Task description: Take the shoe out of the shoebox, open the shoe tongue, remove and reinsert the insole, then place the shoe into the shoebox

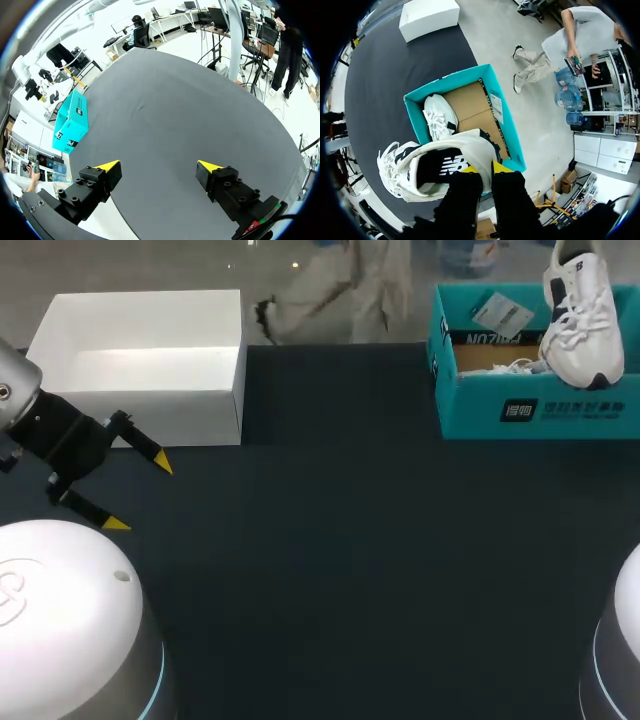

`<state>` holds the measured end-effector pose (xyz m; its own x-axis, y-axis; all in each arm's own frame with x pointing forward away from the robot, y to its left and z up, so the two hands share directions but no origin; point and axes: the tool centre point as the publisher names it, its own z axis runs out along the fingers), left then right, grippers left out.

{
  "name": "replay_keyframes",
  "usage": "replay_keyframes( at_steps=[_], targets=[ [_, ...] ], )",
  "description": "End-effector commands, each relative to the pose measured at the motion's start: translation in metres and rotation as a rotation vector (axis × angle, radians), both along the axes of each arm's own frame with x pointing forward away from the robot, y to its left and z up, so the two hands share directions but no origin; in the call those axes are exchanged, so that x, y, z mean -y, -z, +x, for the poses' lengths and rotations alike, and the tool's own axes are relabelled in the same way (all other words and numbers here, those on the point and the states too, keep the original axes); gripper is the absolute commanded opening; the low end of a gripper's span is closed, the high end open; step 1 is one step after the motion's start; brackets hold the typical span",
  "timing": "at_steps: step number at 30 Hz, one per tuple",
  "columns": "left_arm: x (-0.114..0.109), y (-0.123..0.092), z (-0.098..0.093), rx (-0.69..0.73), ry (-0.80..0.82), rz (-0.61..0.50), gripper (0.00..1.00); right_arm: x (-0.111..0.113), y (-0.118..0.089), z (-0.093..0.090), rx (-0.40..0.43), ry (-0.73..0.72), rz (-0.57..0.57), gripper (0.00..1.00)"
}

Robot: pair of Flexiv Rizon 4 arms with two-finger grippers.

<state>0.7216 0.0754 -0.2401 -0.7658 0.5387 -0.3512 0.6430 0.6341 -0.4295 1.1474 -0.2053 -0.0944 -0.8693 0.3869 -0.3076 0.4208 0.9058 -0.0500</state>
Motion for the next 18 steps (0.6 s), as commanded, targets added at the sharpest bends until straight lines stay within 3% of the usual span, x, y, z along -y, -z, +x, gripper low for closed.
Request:
replay_keyframes(
  at_steps=[1,18],
  targets=[
    [0.0004,-0.0001,-0.0006,0.001,0.000,0.003,1.00,-0.0026,-0.0024,0.0143,-0.058,0.009,0.005,0.00],
    [0.0004,-0.0001,-0.0006,0.001,0.000,0.003,1.00,-0.0015,0.0010,0.0154,-0.069,0.048,0.011,0.00]
  ],
)
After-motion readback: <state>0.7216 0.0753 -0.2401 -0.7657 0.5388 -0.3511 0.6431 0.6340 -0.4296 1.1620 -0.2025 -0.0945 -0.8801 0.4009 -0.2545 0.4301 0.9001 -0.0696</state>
